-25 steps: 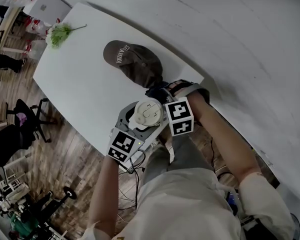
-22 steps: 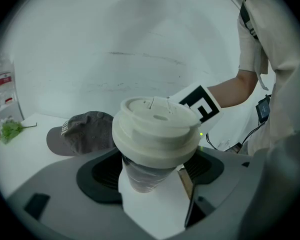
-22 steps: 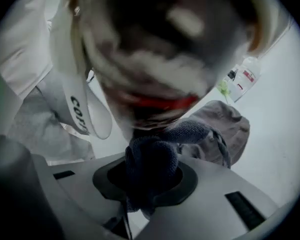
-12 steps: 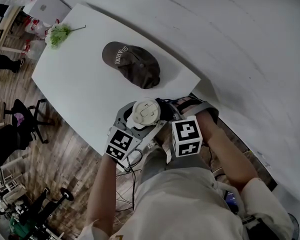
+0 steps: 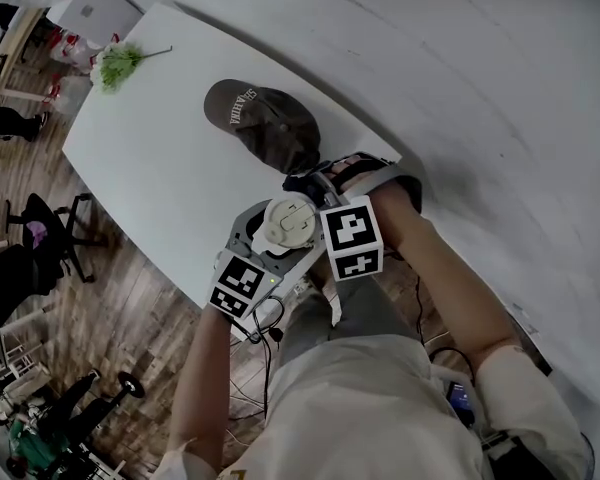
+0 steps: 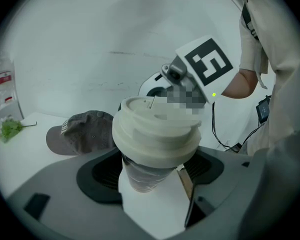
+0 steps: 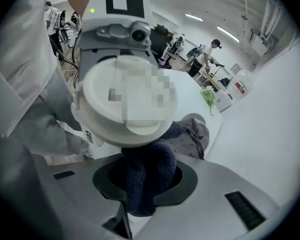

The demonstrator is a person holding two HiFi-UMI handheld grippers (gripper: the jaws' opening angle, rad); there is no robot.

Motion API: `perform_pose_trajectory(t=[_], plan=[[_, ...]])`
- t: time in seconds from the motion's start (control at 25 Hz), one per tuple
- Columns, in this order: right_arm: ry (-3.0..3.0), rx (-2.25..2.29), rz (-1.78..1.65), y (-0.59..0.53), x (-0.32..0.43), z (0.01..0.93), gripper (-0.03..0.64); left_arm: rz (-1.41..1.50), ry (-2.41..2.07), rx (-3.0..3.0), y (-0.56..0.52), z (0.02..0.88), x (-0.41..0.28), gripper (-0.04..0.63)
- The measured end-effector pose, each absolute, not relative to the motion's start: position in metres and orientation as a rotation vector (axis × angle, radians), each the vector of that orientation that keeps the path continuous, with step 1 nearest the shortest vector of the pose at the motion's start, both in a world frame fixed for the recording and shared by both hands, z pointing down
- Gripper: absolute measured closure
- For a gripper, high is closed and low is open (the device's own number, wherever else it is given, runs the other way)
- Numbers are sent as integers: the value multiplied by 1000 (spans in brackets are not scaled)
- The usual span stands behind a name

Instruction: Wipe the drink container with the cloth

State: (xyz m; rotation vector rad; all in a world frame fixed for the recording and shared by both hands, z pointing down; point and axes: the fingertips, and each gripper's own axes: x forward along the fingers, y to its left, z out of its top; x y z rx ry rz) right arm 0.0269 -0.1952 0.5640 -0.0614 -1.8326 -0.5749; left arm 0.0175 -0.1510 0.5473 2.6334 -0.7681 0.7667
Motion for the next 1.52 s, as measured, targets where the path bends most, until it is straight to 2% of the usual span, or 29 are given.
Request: perform_pose_trajectory(t=[0.4, 0.64, 0.92, 1.12, 1.52], plan=[[-1836, -242, -417, -144, 44, 652, 508, 752, -790, 2620, -150, 547, 18, 201], [-1942, -195, -410, -107, 39, 585, 508, 762, -777, 2611, -150, 548, 17, 201], [-1901, -105, -545, -141, 46, 529, 495, 755, -777, 2609, -149, 548, 18, 201], [-1866, -171, -580, -159, 38, 561, 495, 742, -802, 2609, -150, 547, 15, 201], [-1942, -177, -381, -142, 41, 648, 500, 754, -815, 2574, -151, 547, 17, 201]])
